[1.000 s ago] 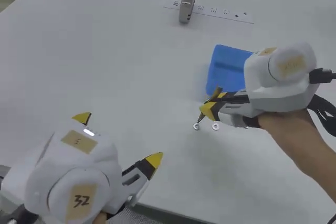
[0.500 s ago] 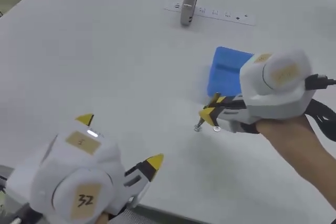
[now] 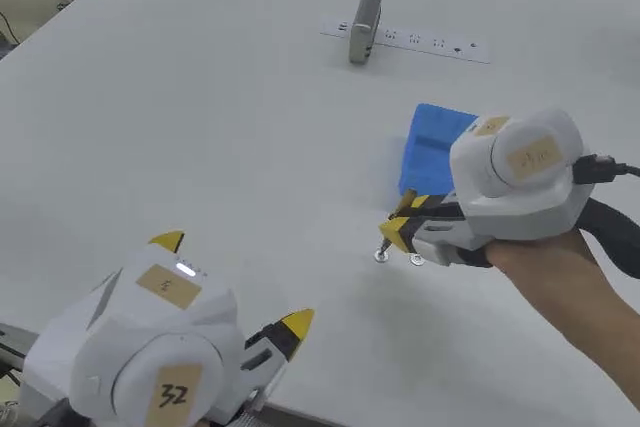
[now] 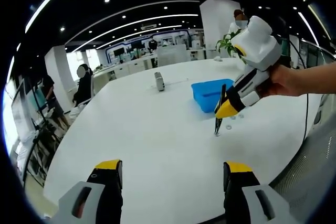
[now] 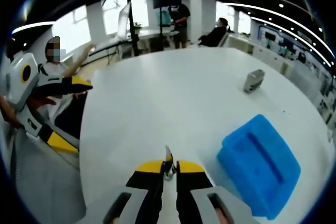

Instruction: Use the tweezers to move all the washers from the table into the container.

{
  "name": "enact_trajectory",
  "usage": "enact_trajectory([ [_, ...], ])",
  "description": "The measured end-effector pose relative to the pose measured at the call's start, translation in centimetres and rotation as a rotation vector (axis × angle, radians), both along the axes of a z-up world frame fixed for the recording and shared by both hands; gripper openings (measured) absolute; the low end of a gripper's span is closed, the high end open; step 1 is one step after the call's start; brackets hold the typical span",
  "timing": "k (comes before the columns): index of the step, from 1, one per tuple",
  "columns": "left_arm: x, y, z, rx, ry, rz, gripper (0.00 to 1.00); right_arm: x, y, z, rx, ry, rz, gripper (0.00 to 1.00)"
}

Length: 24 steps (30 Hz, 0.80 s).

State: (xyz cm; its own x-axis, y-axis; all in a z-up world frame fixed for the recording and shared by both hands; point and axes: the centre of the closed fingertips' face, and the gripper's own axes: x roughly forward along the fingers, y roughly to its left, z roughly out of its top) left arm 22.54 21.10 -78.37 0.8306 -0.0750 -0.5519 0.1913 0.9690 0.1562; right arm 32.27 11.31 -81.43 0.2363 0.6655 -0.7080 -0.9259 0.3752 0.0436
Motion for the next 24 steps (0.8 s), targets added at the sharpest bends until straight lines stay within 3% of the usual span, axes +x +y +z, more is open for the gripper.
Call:
enact_trajectory([
  [15,-0.1,-0.1,-0.1,-0.001,0.004,-0.003,0.82,0.2,-0.3,0.1,0.010,-0.009,-0.026,0.02],
  [24,0.0,-0.1,0.1,-0.007,-0.006,0.002,0.85,0.8,-0.4,3.3,0.061,-0.024,-0.035,0.02],
])
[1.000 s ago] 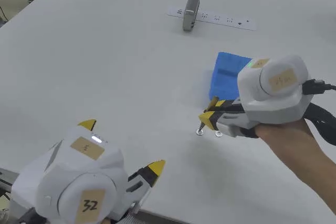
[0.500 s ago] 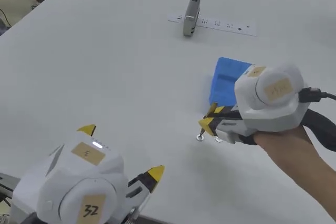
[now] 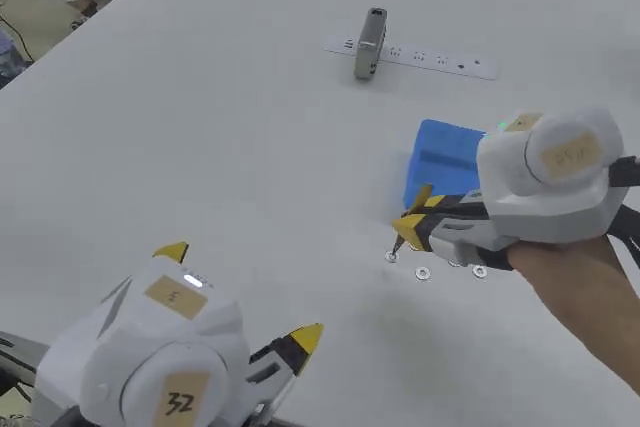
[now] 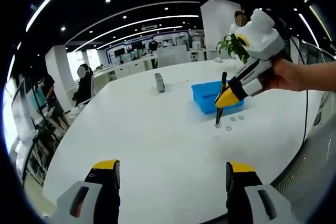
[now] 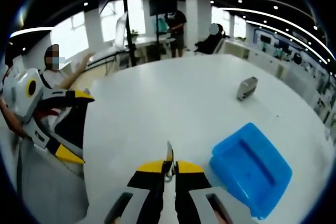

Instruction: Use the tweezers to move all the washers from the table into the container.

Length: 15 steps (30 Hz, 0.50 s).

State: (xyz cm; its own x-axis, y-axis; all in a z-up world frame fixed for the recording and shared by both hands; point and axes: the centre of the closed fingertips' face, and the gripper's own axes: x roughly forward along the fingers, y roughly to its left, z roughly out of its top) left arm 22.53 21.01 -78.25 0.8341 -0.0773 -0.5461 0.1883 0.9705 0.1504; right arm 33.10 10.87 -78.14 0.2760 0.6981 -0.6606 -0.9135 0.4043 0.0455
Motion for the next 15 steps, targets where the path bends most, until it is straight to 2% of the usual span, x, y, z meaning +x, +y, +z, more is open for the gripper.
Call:
enact_trajectory([
  [8,0.0,0.1,0.0,0.004,0.000,0.002,0.85,1.6,-0.3,2.5,0.018,-0.063,-0.020,0.02],
  [15,0.0,0.1,-0.1,0.008,0.003,0.003,0.84,5.4,-1.2,4.6,0.054,-0.142,-0.106,0.02],
])
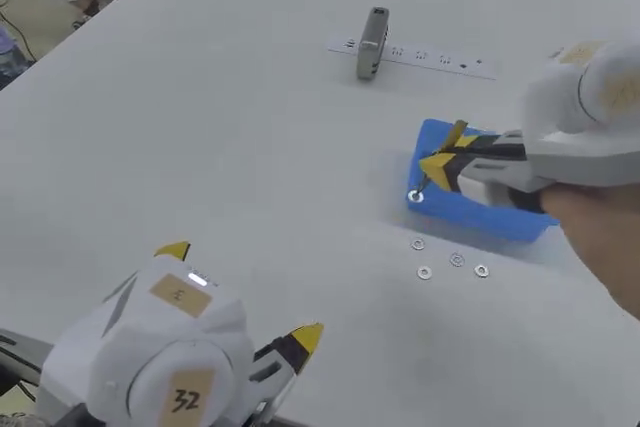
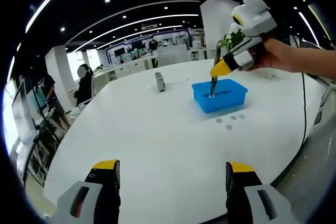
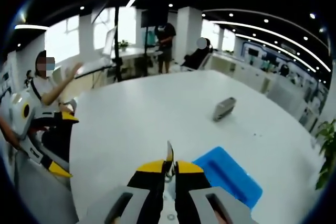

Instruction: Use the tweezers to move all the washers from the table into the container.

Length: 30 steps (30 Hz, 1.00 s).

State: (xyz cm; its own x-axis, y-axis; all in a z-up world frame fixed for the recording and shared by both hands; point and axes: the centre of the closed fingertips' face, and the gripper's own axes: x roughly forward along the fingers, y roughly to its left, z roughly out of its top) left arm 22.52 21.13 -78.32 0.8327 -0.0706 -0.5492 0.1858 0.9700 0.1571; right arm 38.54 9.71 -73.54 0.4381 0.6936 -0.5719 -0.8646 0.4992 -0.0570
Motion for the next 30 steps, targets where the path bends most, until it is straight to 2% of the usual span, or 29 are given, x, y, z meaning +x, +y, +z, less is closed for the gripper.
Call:
enact_trajectory([
  [3,0.0,0.2,0.1,0.006,-0.004,0.009,0.85,1.4,-0.3,0.0,0.009,-0.009,-0.031,0.02],
  [7,0.1,0.5,0.2,0.005,-0.014,0.024,0.88,3.1,-1.1,-0.7,-0.007,-0.035,-0.090,0.02],
  [9,0.1,0.5,0.2,0.011,-0.014,0.024,0.90,3.6,-1.5,-0.8,-0.005,-0.033,-0.112,0.02],
  [13,0.1,0.5,0.1,0.014,-0.008,0.022,0.91,4.8,-1.7,-2.3,0.001,-0.010,-0.148,0.03],
  [18,0.1,0.5,0.1,0.014,-0.007,0.023,0.91,5.4,-1.8,-4.1,0.029,0.043,-0.184,0.03],
  [22,0.1,0.5,0.1,0.010,-0.006,0.026,0.92,5.5,-2.0,-5.7,0.027,0.076,-0.211,0.03],
  [25,0.1,0.5,0.1,0.009,-0.007,0.027,0.93,5.2,-1.9,-6.1,0.034,0.104,-0.215,0.03],
  [27,0.1,0.5,0.0,0.009,-0.004,0.027,0.94,5.4,-2.1,-7.0,0.025,0.110,-0.219,0.03],
  [30,0.1,0.5,0.0,0.008,-0.005,0.024,0.94,5.4,-2.2,-7.5,0.017,0.111,-0.225,0.03],
])
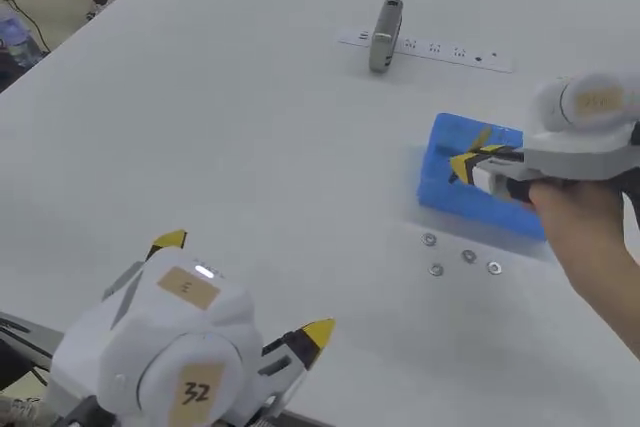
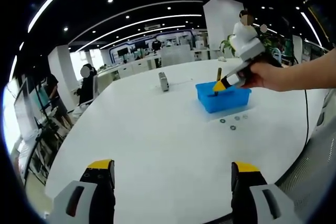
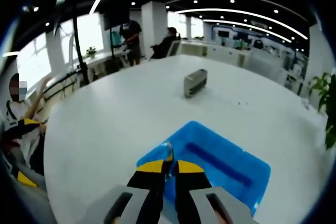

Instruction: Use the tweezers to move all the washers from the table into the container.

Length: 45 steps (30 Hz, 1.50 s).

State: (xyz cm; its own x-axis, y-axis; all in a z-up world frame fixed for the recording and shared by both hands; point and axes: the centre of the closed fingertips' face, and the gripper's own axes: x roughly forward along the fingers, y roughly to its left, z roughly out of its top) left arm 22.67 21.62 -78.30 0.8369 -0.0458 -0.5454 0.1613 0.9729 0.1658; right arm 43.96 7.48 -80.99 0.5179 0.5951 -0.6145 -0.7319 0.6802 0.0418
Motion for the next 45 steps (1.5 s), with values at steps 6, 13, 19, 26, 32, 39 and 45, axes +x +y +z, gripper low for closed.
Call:
enact_trajectory([
  [6,0.0,0.0,-0.1,0.001,0.005,-0.002,0.95,-0.1,0.0,-0.2,0.005,-0.002,-0.004,0.03],
  [13,0.0,0.0,-0.1,0.001,0.002,-0.001,0.95,-0.3,0.0,0.7,0.027,-0.005,0.000,0.04],
  [19,0.0,-0.1,-0.2,0.001,0.009,-0.004,0.97,-0.7,-0.3,2.7,0.039,-0.044,0.009,0.04],
  [26,-0.1,0.0,-0.2,0.003,0.008,-0.001,0.96,-2.3,-0.3,6.7,0.095,-0.111,0.012,0.04],
  [32,-0.1,-0.1,-0.3,0.005,0.011,-0.004,0.96,-4.0,0.1,8.4,0.137,-0.124,0.027,0.04],
  [39,-0.1,-0.1,-0.3,0.008,0.016,-0.004,0.95,-6.1,0.5,8.1,0.142,-0.100,0.061,0.04],
  [45,-0.1,-0.1,-0.4,0.012,0.018,-0.007,0.95,-8.3,0.5,6.0,0.117,-0.056,0.087,0.04],
])
